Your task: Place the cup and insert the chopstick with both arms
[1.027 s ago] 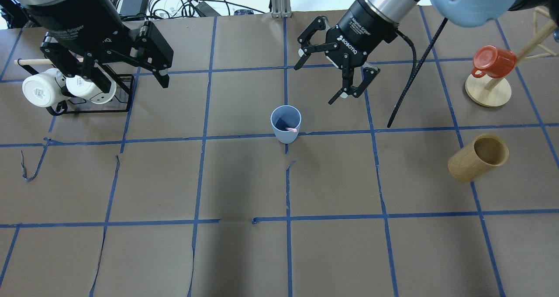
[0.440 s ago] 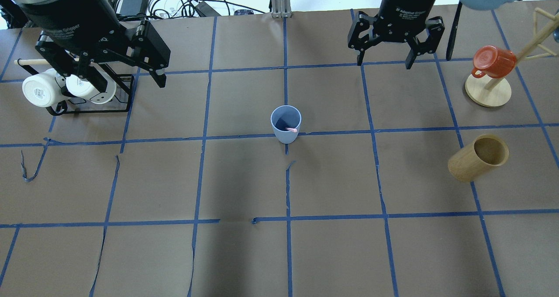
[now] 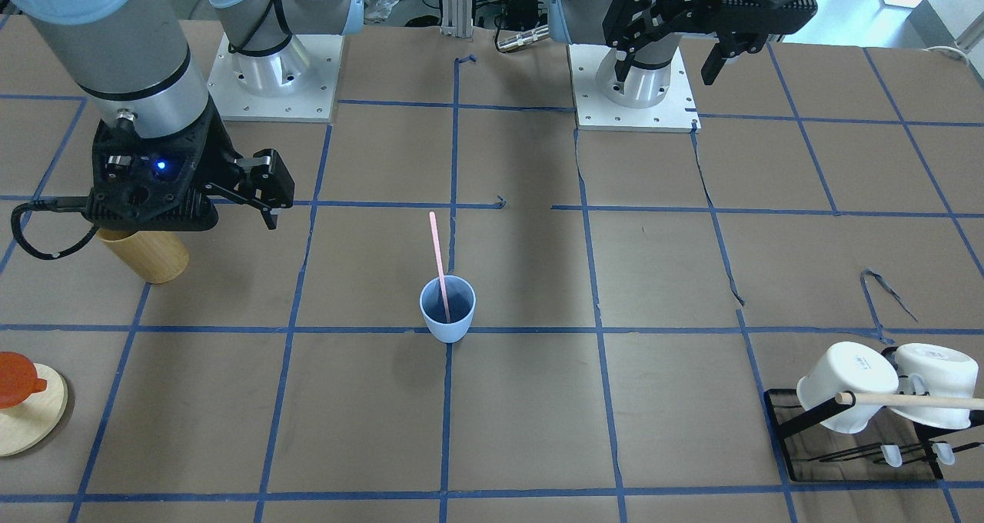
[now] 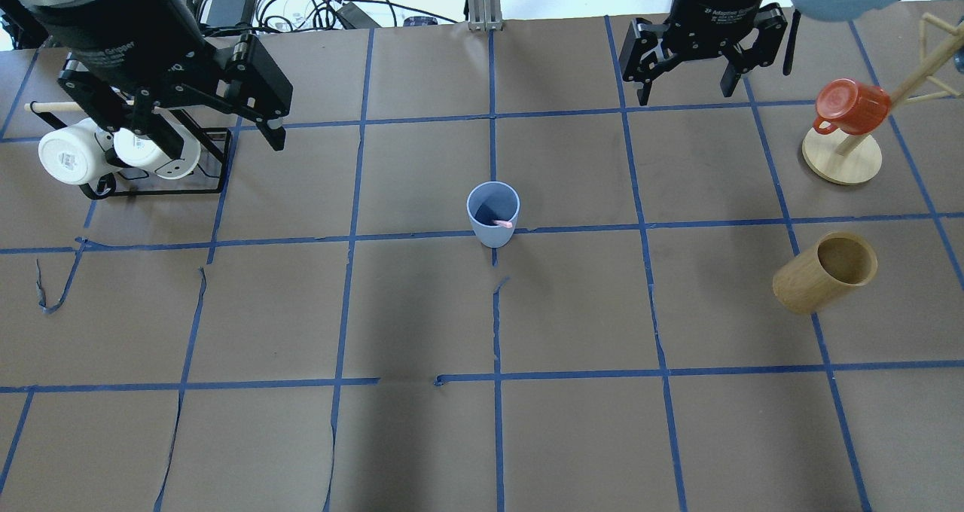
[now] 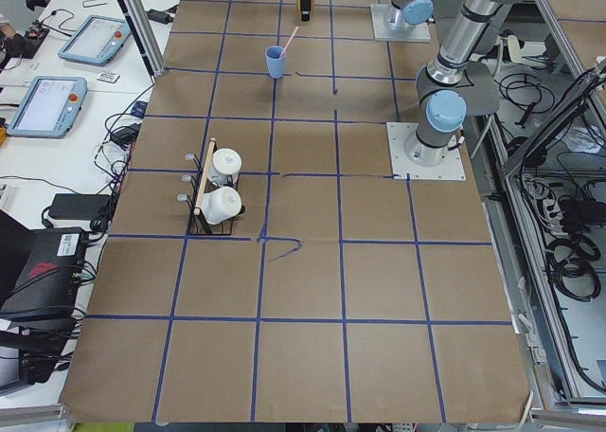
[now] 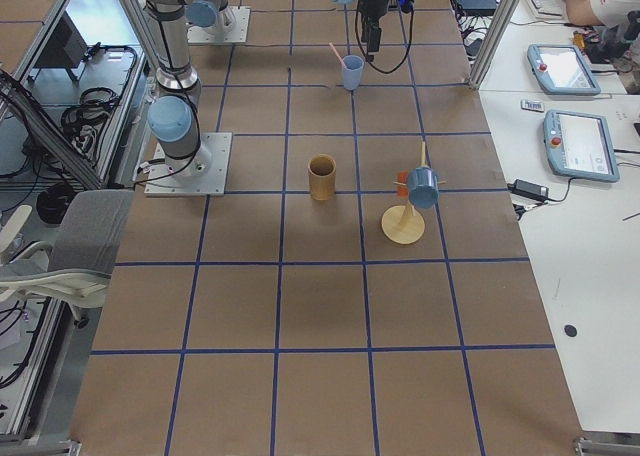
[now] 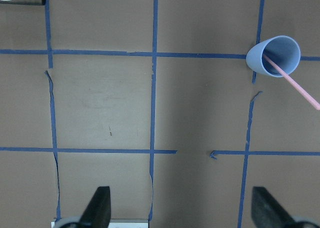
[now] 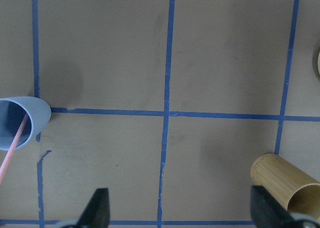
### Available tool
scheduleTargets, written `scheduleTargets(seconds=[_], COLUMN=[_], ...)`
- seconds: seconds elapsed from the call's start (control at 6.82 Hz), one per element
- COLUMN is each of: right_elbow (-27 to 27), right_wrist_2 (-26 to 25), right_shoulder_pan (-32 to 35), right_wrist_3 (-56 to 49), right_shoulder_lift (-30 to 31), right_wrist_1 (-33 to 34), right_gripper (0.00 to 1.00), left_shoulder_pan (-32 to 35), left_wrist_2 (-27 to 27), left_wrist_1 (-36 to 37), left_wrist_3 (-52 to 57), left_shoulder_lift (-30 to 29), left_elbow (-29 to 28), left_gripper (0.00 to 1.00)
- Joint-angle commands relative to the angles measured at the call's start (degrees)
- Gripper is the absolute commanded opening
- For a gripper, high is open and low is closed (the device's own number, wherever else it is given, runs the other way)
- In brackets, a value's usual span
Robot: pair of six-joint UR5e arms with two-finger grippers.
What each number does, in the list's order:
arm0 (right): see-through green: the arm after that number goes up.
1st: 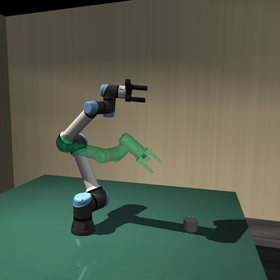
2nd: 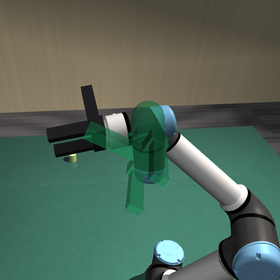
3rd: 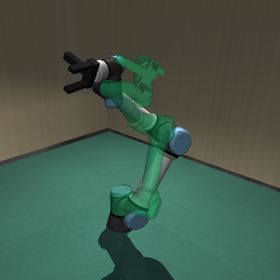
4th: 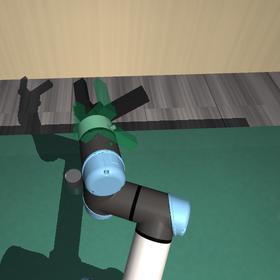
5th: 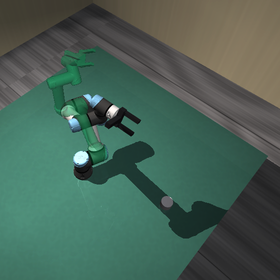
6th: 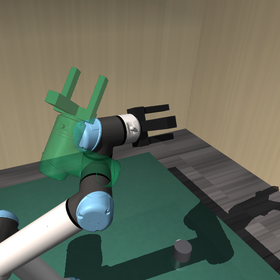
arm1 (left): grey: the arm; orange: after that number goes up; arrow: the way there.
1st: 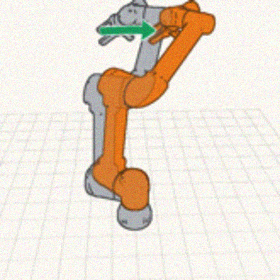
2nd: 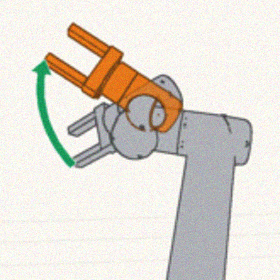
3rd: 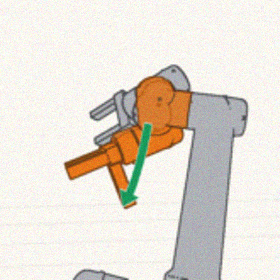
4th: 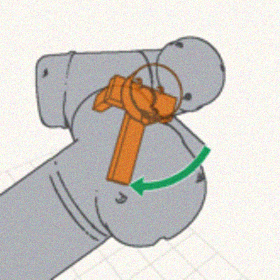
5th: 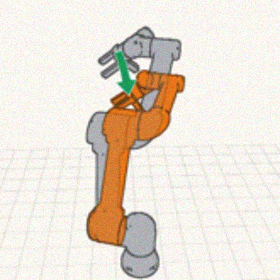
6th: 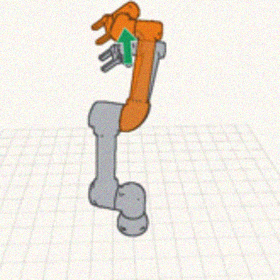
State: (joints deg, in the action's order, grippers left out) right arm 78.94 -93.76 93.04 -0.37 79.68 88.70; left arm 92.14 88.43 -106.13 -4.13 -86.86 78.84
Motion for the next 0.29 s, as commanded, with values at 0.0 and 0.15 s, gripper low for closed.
scheduleTargets(seconds=[0.0,0.15], right_elbow=[0.1,0.2], right_wrist_2=[-0.2,0.1], right_shoulder_pan=[0.0,0.0], right_wrist_3=[-0.2,-0.1], right_shoulder_lift=[0.4,0.4], right_wrist_1=[-0.3,-0.5], right_gripper=[1.00,1.00], left_shoulder_pan=[0.1,0.0], left_wrist_2=[0.0,0.0], left_wrist_1=[0.0,0.0], left_wrist_3=[0.0,0.0], left_shoulder_lift=[-0.1,-0.1], left_elbow=[0.0,0.0], left_gripper=[1.00,1.00])
